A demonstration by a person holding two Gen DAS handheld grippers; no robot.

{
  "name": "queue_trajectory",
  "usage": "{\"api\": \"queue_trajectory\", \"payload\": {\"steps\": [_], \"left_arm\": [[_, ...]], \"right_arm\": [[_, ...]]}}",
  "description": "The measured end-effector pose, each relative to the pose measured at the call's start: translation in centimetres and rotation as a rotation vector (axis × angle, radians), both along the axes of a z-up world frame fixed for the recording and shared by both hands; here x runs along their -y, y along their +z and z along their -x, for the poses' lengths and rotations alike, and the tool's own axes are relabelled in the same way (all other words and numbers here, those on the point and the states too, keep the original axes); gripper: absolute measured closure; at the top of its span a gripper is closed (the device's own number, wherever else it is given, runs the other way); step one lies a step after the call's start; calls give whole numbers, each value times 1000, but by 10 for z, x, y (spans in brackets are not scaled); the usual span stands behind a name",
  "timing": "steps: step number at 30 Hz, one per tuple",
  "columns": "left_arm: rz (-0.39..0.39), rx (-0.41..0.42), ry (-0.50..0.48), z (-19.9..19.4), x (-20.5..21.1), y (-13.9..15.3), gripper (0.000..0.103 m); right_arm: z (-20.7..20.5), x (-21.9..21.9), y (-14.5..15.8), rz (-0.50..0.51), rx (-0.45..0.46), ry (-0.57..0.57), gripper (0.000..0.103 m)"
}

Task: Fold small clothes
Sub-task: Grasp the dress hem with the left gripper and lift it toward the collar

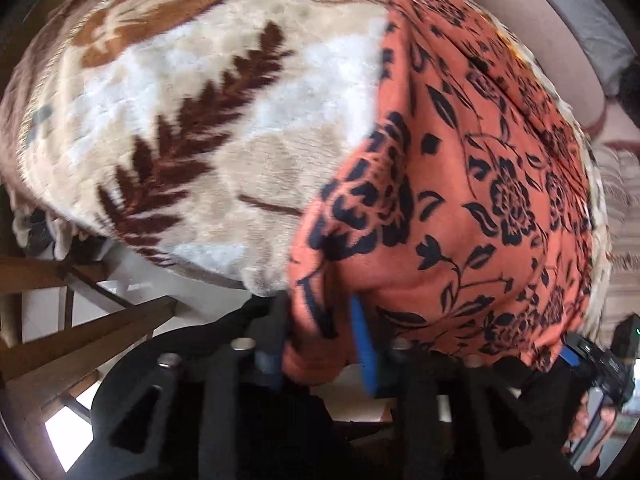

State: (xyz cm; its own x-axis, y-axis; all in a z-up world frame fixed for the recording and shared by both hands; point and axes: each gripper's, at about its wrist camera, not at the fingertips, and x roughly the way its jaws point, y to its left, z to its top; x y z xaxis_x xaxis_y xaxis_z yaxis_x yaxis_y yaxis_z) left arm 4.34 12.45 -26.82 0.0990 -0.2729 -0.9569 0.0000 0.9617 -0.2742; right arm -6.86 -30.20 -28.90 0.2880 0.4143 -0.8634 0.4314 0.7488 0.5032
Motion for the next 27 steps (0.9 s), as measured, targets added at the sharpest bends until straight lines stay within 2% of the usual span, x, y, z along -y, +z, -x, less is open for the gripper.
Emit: {"api": "queue_trajectory", "payload": {"steps": [4,5,6,7,8,9,11,14,19,20,23,27], "left_arm": [[6,3,-55,-4,14,-2,60],[4,2,-54,-5,15,-4,63],[4,6,-50,-5,16,-5,77],[7,7,-48,-7,16,-5,83],[12,10,-45,-8,14,-5,90],[17,15,-39,-9,13,-5,93],[23,31,-37,-10,7,-2,96],[62,60,-31,-10,-5,5,97],[184,108,-27,-14,-14,35,97],[211,126,-27,-16,-15,45,97],[288,165,-12,-24,-15,68,97],[327,207,1,-33,-14,91,97]], "right_arm": [[-1,-5,-15,-11,-43,-6,24],[-1,-7,-18,-10,-48,-8,26],[-2,-8,-20,-14,-45,-6,27],[-2,-9,-23,-13,-43,4,34],[-2,-9,-23,3,-41,20,47],[-2,-9,-23,18,-33,33,51],[0,-5,-22,14,-14,40,65],[5,-1,-13,-9,22,38,73],[13,17,16,-182,156,4,83],[13,23,24,-241,200,-10,85],[9,36,45,-361,324,-44,85],[3,50,68,-474,477,-91,85]]}}
